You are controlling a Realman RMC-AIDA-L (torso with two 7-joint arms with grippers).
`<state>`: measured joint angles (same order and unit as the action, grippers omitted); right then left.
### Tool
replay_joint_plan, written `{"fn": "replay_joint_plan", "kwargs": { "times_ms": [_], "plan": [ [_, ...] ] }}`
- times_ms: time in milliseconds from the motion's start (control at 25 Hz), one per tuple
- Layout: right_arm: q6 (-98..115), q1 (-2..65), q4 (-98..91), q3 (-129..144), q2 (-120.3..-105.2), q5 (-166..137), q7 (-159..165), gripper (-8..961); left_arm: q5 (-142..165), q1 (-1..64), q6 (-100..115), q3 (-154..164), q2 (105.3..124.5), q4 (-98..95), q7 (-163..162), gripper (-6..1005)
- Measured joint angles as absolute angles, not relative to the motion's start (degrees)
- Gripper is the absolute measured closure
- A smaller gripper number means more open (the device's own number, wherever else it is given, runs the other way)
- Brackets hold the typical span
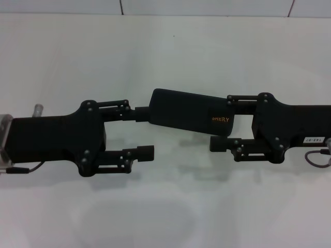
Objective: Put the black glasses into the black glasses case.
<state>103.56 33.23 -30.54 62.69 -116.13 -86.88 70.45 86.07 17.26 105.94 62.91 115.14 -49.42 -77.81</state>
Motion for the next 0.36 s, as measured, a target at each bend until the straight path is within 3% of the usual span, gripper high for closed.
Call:
{"fn": "replay_joint_plan", "kwargs": {
  "times_ms": [360],
  "plan": [
    [103.18, 33.01, -30.49, 63.08, -116.19, -85.91, 70.64, 315, 86.53, 16.73, 106.12, 62.34, 114.77, -49.39, -76.66, 286]
  ]
}}
